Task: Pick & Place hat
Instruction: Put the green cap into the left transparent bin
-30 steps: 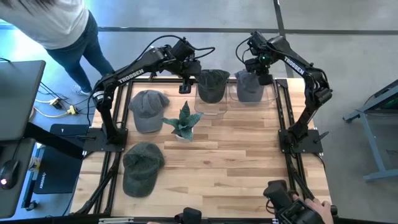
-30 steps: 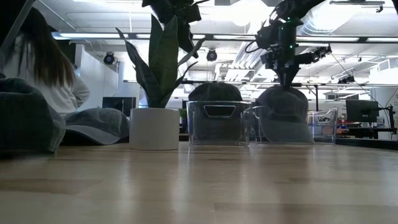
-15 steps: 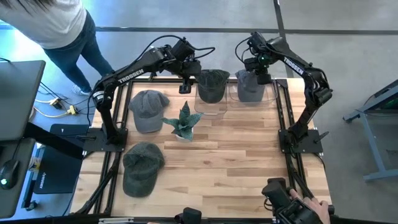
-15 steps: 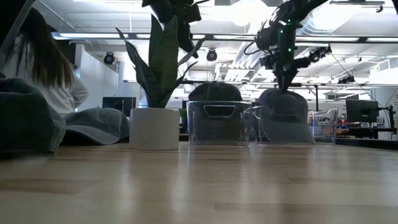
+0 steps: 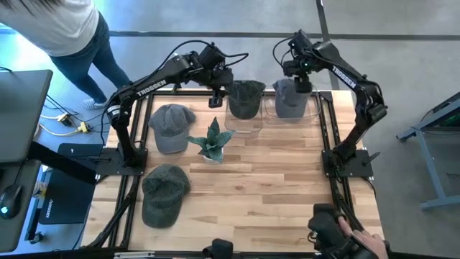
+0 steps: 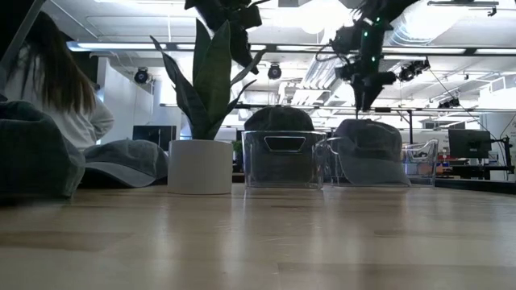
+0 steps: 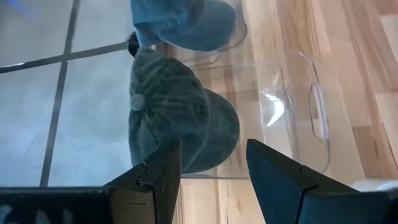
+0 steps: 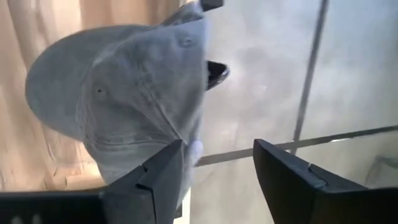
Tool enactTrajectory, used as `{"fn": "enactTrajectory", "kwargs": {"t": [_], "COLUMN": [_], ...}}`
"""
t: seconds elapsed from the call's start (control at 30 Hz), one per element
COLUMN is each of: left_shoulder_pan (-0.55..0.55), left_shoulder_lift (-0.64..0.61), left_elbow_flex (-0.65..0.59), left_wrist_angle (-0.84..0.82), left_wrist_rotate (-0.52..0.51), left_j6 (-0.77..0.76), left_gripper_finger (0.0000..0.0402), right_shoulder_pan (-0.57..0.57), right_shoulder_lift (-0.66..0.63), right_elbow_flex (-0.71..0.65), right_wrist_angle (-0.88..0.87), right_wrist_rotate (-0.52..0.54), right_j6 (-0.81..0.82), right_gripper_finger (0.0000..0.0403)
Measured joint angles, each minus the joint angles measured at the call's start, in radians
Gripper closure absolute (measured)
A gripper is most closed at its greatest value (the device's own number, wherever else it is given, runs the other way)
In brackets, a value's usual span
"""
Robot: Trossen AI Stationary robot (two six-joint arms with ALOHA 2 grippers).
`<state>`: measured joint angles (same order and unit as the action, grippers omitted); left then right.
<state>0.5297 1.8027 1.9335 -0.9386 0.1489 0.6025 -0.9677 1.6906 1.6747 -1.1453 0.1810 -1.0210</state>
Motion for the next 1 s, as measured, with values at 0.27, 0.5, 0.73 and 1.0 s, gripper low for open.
{"fn": "enactTrajectory", "kwargs": {"t": [0.27, 0.5, 0.73, 1.0], "left_shoulder_pan": [0.0, -0.023, -0.148, -0.422], "left_shoulder_lift": [0.0, 0.0, -0.085, -0.202], "left_elbow_flex": [0.0, 0.002, 0.006, -0.001], "left_wrist_angle": [0.093, 0.157, 0.104, -0.009], "left_wrist_rotate": [-0.1, -0.223, -0.339, -0.496], "left_j6": [-0.08, -0.189, -0.189, -0.309], "left_gripper_finger": [0.0228, 0.0228, 0.0228, 0.0228], "right_shoulder_pan": [0.032, 0.141, 0.38, 0.753], "right_shoulder_lift": [-0.1, -0.183, -0.397, -0.569], "right_elbow_flex": [0.0, -0.078, -0.507, -1.062], "right_wrist_angle": [0.112, 0.148, 0.567, 1.341], "right_wrist_rotate": [-0.046, -0.356, -0.37, -0.261], "right_j6": [0.317, 0.53, 0.673, 0.932], "right_gripper_finger": [0.0214, 0.0216, 0.0235, 0.0265]}}
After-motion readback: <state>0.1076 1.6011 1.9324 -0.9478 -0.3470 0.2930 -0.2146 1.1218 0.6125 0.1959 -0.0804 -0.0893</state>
